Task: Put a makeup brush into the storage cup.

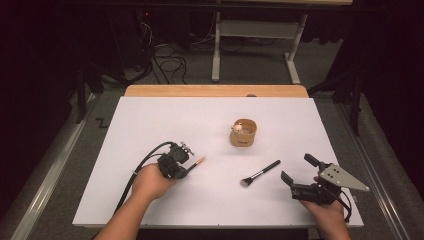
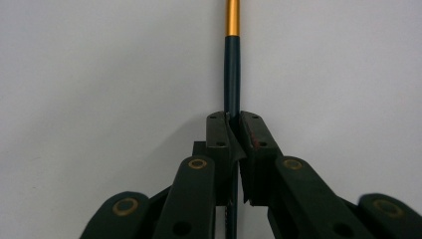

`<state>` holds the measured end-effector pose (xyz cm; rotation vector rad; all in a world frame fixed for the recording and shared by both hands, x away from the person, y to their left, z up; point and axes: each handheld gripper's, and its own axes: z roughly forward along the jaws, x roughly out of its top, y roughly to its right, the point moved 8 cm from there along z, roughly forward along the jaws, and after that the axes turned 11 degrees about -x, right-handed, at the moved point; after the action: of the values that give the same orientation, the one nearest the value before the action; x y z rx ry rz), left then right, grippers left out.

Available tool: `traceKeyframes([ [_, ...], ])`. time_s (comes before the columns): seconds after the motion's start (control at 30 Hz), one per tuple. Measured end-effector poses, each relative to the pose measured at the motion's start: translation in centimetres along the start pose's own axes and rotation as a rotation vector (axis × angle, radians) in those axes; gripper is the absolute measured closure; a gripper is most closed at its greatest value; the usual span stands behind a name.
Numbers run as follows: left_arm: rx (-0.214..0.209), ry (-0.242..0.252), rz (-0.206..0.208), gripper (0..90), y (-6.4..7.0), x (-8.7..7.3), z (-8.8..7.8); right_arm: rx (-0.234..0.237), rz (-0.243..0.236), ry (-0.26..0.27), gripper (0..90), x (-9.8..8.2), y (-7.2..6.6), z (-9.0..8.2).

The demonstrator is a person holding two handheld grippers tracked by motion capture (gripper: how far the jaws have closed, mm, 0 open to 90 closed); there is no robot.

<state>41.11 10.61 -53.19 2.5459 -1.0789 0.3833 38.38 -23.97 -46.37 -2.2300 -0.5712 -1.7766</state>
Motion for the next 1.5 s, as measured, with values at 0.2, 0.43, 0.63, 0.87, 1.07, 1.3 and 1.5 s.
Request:
traceKeyframes([
  [0.2,-0.005,0.032,-0.024,84.1,-0.2,-0.4,-0.4,0.002,-0.006,0.002,2.2,0.0,0.0,0.0],
  [0.43,0.003,0.072,-0.063,84.0,-0.6,-1.0,-1.1,0.001,-0.006,0.000,2.2,0.0,-0.1,0.0],
  [0.63,0.045,0.095,-0.118,84.0,-1.6,-1.7,-1.7,0.001,-0.004,-0.002,2.2,0.0,-0.2,0.0],
  [0.87,0.074,0.132,-0.182,84.0,-2.7,-2.4,-2.6,0.000,-0.006,0.000,2.2,0.0,-0.2,0.1],
  [1.07,0.099,0.181,-0.235,84.0,-3.6,-3.0,-3.0,-0.001,-0.006,0.000,2.2,0.0,-0.2,0.0],
  [1.3,0.089,0.280,-0.264,84.0,-3.7,-3.2,-3.5,0.003,-0.004,-0.004,2.2,-0.1,-0.2,0.0],
  [1.5,0.109,0.366,-0.262,84.0,-3.6,-3.8,-4.1,0.000,-0.003,-0.005,2.2,-0.1,-0.2,0.1],
])
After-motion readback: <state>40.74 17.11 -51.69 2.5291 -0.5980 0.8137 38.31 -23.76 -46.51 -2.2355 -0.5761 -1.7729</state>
